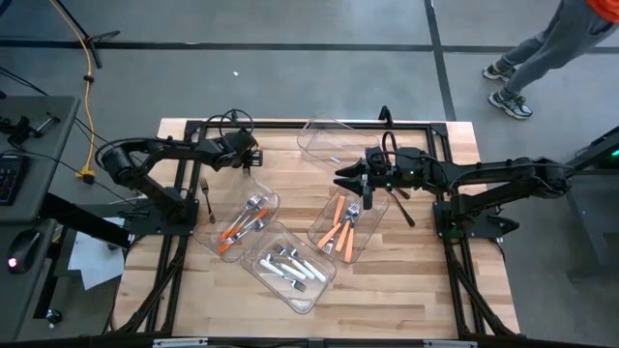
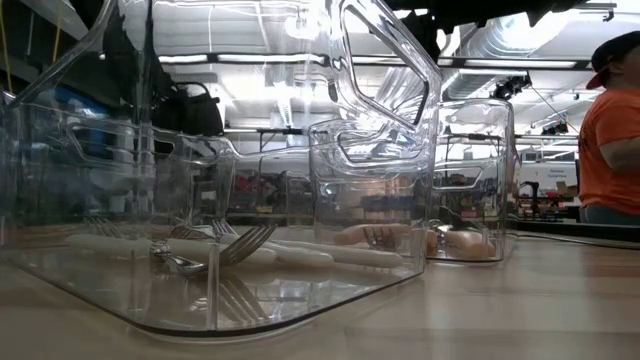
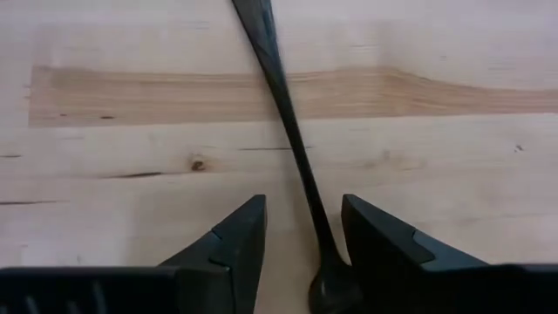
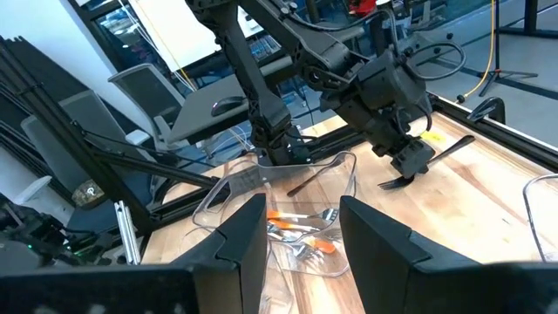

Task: Sort silverware by color (type)
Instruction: Put the black fork into the top transparent bin

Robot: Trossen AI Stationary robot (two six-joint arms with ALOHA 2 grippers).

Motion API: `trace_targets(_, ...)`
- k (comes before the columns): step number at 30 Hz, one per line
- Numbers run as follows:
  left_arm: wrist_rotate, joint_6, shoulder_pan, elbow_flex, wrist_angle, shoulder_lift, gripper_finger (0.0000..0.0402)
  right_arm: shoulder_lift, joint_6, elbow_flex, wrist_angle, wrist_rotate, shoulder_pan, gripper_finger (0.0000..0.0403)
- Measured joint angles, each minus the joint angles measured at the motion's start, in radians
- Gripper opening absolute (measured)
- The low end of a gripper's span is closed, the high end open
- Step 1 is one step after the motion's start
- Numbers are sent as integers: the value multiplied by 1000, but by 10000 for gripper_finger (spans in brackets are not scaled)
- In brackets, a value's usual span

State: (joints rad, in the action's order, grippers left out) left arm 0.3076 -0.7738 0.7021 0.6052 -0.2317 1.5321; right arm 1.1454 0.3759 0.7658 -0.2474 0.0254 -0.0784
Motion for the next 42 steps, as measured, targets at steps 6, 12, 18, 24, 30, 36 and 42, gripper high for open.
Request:
trace_targets(6,21,1,-4,-1,9,13,104,0,-3,0,0,0,0,129)
trace_targets(12,15,49,-3,-2,27,15,15,0,-3,0,0,0,0,129)
trace_targets(18,8,100,-3,-3,24,1,6,0,-3,0,0,0,0,129)
trace_targets(24,-9,140,-4,-6,14,-25,3,0,-3,0,0,0,0,129)
trace_targets(30,-25,191,-17,-6,17,-117,2,0,8,0,3,0,0,129)
trace_targets(36,-46,291,-55,-6,90,-313,1,0,8,0,3,0,0,129)
trace_targets(42,-104,314,-143,-5,230,-533,1,0,8,0,0,-18,0,129)
